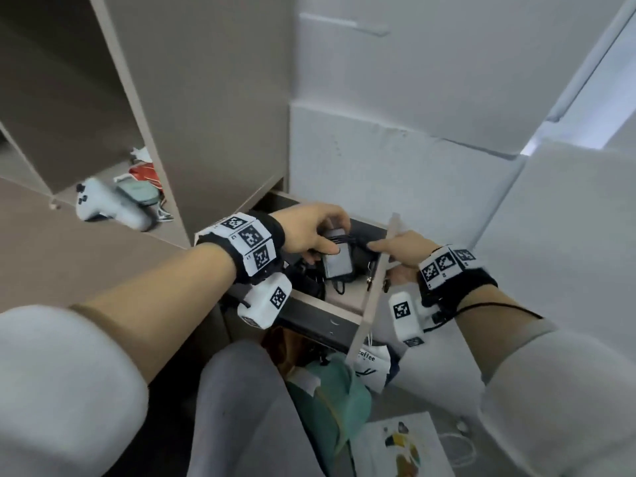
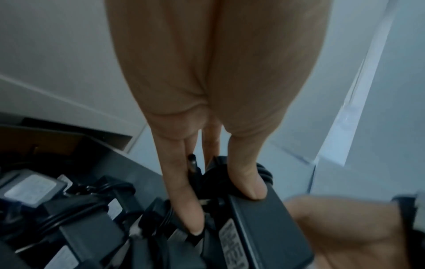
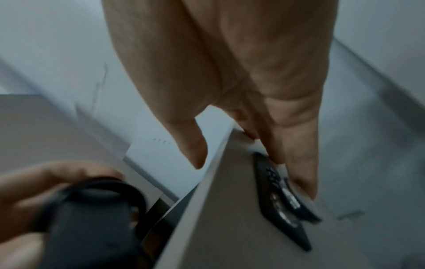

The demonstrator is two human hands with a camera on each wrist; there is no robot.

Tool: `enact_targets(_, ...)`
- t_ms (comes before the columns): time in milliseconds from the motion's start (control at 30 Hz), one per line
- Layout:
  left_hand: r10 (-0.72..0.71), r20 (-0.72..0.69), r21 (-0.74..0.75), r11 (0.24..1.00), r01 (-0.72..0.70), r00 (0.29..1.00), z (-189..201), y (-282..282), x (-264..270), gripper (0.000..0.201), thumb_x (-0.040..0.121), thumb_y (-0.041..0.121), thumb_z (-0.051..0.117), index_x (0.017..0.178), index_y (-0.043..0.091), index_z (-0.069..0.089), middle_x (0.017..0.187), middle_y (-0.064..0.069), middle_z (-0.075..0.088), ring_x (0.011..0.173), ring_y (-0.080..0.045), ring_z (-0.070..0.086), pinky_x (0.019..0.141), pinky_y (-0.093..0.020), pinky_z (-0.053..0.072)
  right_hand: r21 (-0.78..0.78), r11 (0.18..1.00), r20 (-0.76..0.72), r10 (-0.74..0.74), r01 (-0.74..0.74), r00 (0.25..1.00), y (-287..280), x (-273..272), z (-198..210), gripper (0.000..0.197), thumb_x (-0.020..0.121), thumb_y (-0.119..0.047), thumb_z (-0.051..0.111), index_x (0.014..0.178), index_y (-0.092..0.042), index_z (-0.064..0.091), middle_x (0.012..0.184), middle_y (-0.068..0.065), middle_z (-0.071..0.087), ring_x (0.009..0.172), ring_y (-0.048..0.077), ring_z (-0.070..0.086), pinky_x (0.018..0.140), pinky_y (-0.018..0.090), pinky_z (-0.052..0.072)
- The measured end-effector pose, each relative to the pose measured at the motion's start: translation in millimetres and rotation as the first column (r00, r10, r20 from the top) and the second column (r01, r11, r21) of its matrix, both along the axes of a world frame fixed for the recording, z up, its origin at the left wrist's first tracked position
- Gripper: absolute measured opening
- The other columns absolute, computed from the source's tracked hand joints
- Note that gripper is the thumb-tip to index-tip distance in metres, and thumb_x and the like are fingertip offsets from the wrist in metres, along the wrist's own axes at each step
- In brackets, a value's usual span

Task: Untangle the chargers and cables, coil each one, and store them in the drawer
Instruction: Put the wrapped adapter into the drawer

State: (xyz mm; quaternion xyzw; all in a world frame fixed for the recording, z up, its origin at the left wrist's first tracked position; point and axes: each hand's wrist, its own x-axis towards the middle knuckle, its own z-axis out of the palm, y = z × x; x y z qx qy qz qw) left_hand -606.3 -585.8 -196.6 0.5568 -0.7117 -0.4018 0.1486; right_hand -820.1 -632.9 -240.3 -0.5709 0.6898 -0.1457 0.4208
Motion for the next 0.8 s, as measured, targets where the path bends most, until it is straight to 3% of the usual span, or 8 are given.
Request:
enact_targets(133,-0.062,0.161,0.052,0.997,0.054,0.985,-30,-24,-19,0.040,0.086,0.005,0.076,0.117,0.012,0.053,0.111,-0.010,0.058,0.094,-0.040,0.069,0.070,-0.049,0.063,-0.011,1.000,0.007,0.009,-0.009,1.000,-8,1,-10,0.033,0.087,-0.017,0.070,0.106,0.011,0.066,0.097,0.023,0.073,0.089,0.040,0.073,0.085,0.054,0.059)
enact_targets(233,-0.166,0.272,0.090,0.985,0.147,0.948,-44,-37,-36,0.039,0.084,0.009,0.079,0.112,0.015,0.054,0.115,-0.007,0.057,0.084,-0.023,0.065,0.069,-0.033,0.063,0.005,0.999,0.016,0.037,-0.037,0.999,-12,-1,-13,0.030,0.086,-0.017,0.071,0.101,0.009,0.067,0.100,0.025,0.073,0.090,0.041,0.072,0.086,0.056,0.058)
enact_targets(300,-0.216,0.352,0.057,0.976,0.209,0.911,-47,-44,-43,0.040,0.083,0.013,0.081,0.115,0.016,0.057,0.112,0.001,0.059,0.083,-0.014,0.060,0.058,-0.009,0.048,0.021,0.999,0.032,0.036,-0.037,0.999,-14,-2,-14,0.028,0.086,-0.016,0.071,0.100,0.009,0.066,0.099,0.027,0.073,0.090,0.043,0.072,0.086,0.058,0.058)
enact_targets(367,-0.229,0.394,0.026,0.971,0.238,0.890,-47,-50,-46,0.042,0.083,0.017,0.081,0.119,0.017,0.059,0.113,0.004,0.060,0.096,-0.016,0.060,0.049,-0.005,0.035,0.036,0.999,0.039,0.037,-0.038,0.999,-16,-3,-14,0.028,0.086,-0.015,0.070,0.100,0.009,0.065,0.097,0.027,0.073,0.088,0.043,0.073,0.085,0.059,0.058)
enact_targets(433,-0.231,0.398,0.019,0.970,0.243,0.888,-48,-53,-46,0.039,0.085,0.017,0.079,0.119,0.016,0.061,0.117,0.002,0.063,0.101,-0.018,0.059,0.045,-0.004,0.035,0.055,0.998,0.054,0.041,-0.044,0.998,-18,-3,-14,0.027,0.084,-0.015,0.071,0.098,0.008,0.064,0.094,0.027,0.073,0.085,0.044,0.073,0.084,0.060,0.058)
enact_targets(567,-0.245,0.411,0.030,0.966,0.255,0.878,-61,-51,-53,0.022,0.086,0.015,0.078,0.106,0.013,0.070,0.109,-0.001,0.071,0.100,-0.019,0.066,0.081,-0.021,0.045,0.067,0.997,0.058,0.045,-0.049,0.997,-25,-5,-21,0.034,0.073,-0.022,0.074,0.093,0.004,0.065,0.093,0.025,0.074,0.085,0.043,0.073,0.084,0.061,0.057)
enact_targets(700,-0.271,0.381,0.124,0.962,0.242,0.884,-61,-48,-63,0.017,0.085,0.004,0.077,0.096,0.012,0.066,0.103,-0.007,0.067,0.072,-0.017,0.068,0.065,-0.021,0.055,0.076,0.996,0.090,0.042,-0.049,0.995,-25,-6,-22,0.034,0.070,-0.021,0.073,0.091,0.005,0.067,0.092,0.025,0.074,0.088,0.042,0.073,0.086,0.061,0.057)
enact_targets(800,-0.205,0.348,0.202,0.969,0.140,0.915,-44,-51,-57,0.026,0.083,0.004,0.080,0.095,0.013,0.059,0.100,-0.009,0.068,0.075,-0.029,0.075,0.070,-0.031,0.062,0.085,0.996,0.121,0.029,-0.040,0.992,-21,-6,-18,0.035,0.069,-0.018,0.074,0.093,0.007,0.067,0.091,0.024,0.075,0.087,0.042,0.074,0.085,0.062,0.057)
